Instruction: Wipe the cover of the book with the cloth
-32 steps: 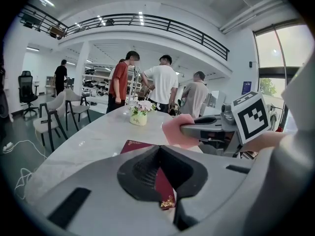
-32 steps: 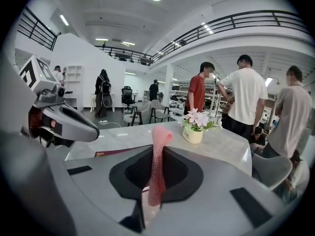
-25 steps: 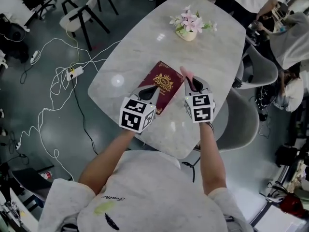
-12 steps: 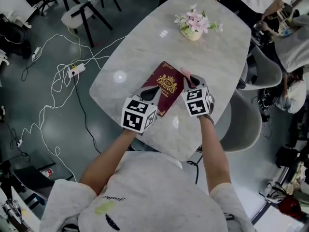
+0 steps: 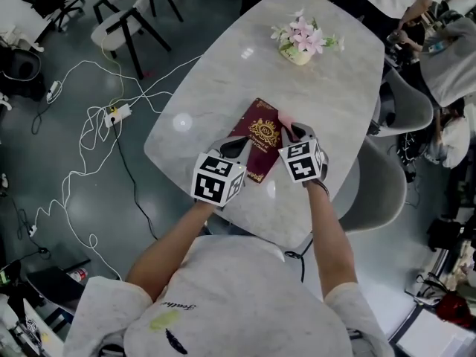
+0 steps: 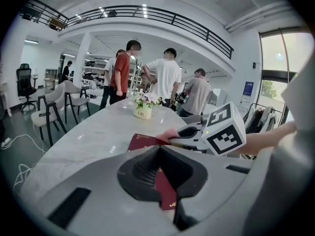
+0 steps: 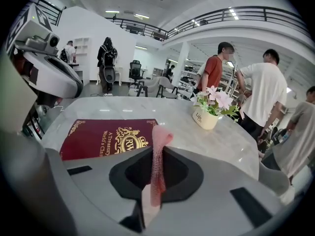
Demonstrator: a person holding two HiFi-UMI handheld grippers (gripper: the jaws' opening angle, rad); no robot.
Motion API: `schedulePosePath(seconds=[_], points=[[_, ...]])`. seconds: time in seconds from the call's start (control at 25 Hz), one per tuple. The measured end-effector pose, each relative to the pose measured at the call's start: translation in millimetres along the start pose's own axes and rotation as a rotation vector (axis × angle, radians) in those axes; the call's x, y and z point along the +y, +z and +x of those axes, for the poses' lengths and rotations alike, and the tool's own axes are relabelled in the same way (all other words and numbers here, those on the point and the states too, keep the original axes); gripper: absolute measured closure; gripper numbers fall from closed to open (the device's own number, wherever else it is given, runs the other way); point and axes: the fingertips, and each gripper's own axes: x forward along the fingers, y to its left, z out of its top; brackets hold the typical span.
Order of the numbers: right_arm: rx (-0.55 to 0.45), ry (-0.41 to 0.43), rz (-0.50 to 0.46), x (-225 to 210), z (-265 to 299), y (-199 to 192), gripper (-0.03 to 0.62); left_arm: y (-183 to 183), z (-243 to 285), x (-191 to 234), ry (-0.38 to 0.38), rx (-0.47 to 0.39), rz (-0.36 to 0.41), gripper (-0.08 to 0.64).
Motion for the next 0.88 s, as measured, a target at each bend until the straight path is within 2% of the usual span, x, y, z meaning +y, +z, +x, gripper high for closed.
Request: schedulePosePath(seconds=[0.88], points=[[0.025, 0.014, 0.015, 50.3, -8.0, 3.4, 0.574, -8.5, -27.8, 14.3, -0.042, 0.004, 0.016, 0.552]])
